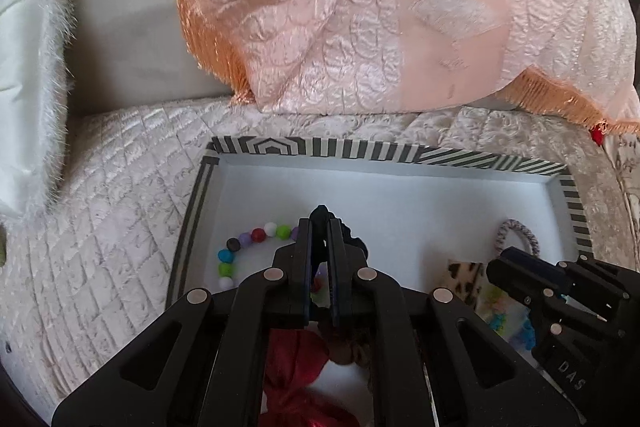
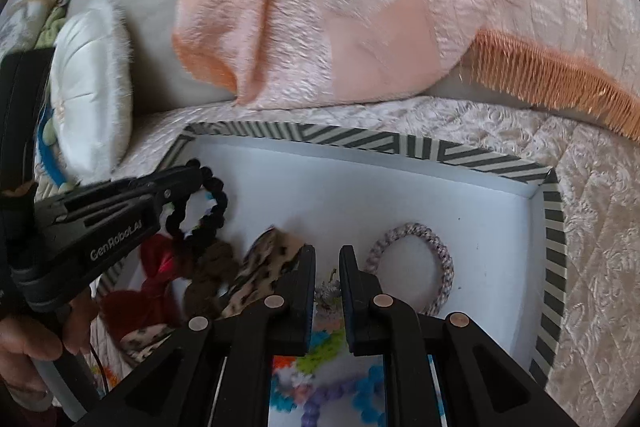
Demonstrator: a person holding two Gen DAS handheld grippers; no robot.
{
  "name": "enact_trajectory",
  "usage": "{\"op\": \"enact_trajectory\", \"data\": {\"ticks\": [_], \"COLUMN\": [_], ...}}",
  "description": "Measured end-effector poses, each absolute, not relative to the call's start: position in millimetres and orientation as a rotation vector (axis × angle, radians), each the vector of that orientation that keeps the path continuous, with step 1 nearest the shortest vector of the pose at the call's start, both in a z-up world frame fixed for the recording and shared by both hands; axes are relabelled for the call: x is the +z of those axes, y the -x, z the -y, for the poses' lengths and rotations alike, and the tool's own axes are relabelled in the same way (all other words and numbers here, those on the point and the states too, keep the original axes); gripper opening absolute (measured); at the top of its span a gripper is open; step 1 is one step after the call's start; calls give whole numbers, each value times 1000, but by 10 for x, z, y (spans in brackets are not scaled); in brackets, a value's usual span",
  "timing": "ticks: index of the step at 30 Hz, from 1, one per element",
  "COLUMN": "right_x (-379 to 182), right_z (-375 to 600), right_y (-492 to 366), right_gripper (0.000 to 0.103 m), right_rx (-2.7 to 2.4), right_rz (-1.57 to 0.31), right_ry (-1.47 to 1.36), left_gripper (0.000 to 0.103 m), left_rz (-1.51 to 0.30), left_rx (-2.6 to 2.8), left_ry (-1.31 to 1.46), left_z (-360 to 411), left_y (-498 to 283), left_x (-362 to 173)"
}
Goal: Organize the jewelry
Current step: 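Open both tools to release the scrunchie and flower bracelet into the tray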
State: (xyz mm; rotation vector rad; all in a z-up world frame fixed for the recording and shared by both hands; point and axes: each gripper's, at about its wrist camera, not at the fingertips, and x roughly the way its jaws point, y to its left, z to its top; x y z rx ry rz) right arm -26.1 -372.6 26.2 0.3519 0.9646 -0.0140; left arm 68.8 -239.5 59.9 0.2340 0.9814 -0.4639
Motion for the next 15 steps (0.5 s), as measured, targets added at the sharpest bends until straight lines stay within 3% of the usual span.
{"op": "enact_trajectory", "data": {"ticks": [2,4,6,15], "right_x": [237,247,289,549], "right_z": [3760,3765,3765,3693], "right_y": [254,279,330,686], "right_gripper": [22,35,36,40], "right_rx": [-24,-15,-14,-20], "right_rz": [-965,-955,-942,-899], "right_ry": [-365,-374,-377,-370], "left_gripper": [13,36,44,44], "left_rz": [-995,-999,-995,-949], "left_rx": [-460,-459,-464,-461], "left_ry": [-230,-215,-189,-195], "left_z": [2390,2368,2325,2162], "left_y": [-716,-728,-716,-398], "left_x": [548,537,554,763]}}
